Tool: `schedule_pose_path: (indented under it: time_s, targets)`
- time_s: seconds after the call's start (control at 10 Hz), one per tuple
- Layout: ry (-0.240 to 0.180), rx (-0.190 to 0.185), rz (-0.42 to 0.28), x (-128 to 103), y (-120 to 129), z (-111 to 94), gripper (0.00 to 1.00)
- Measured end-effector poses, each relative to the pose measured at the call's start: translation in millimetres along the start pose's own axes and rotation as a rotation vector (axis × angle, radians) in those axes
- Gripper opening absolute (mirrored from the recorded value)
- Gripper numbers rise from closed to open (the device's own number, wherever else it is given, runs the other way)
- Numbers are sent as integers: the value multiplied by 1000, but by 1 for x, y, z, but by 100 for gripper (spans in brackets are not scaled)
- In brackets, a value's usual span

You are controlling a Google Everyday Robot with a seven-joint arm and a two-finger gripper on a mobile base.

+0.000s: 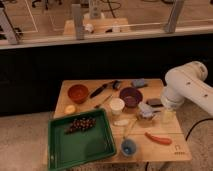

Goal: Place grapes in red bowl

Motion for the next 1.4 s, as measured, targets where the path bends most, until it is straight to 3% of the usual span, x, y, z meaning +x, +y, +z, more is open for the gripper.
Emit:
schedule_pose_path:
  time_s: [1.4]
  targets:
    - [-13, -1, -1, -1, 0, 0, 80]
